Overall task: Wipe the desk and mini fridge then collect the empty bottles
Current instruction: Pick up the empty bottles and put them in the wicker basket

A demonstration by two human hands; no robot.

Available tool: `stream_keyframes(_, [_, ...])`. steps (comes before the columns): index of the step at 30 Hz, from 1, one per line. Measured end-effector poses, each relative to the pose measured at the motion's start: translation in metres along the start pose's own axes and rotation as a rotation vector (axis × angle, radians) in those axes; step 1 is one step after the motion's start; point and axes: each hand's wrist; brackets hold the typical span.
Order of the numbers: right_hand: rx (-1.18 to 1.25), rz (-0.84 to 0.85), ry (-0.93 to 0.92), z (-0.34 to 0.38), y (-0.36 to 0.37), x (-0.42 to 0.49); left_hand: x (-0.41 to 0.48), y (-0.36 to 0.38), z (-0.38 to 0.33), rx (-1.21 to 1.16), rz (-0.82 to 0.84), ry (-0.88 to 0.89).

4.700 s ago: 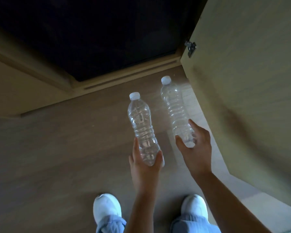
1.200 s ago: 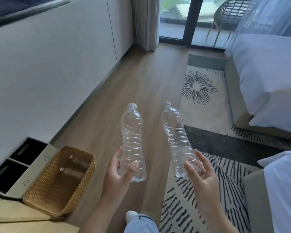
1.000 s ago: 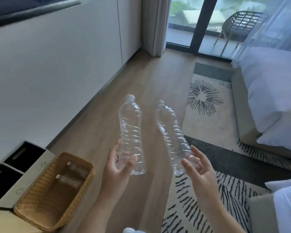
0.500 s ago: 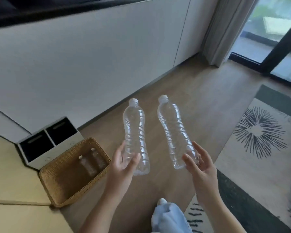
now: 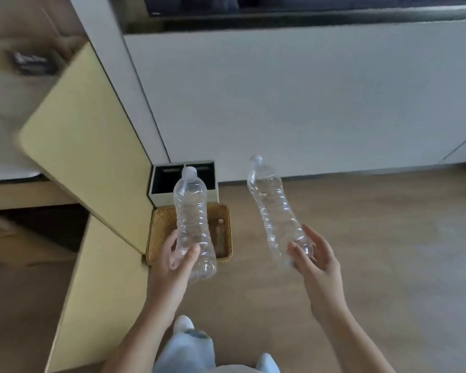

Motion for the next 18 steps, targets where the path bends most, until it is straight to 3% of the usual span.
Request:
stream_keyframes(6, [-0.051, 0.098, 0.059, -0.006, 0.07, 0.04, 0.051, -0.043, 0.014, -0.076, -0.09, -0.033])
stream_keyframes(18, [-0.132, 0.081, 0.161, -0.048, 0.261, 0.152, 0.235, -0.129, 0.056, -0.046, -0.106, -0.136])
Point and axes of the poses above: each hand's wrist, its own x-axis towards the middle knuckle, its own y-axis out of the palm, z = x × y, and after that the axes turned 6 degrees about y, right-handed
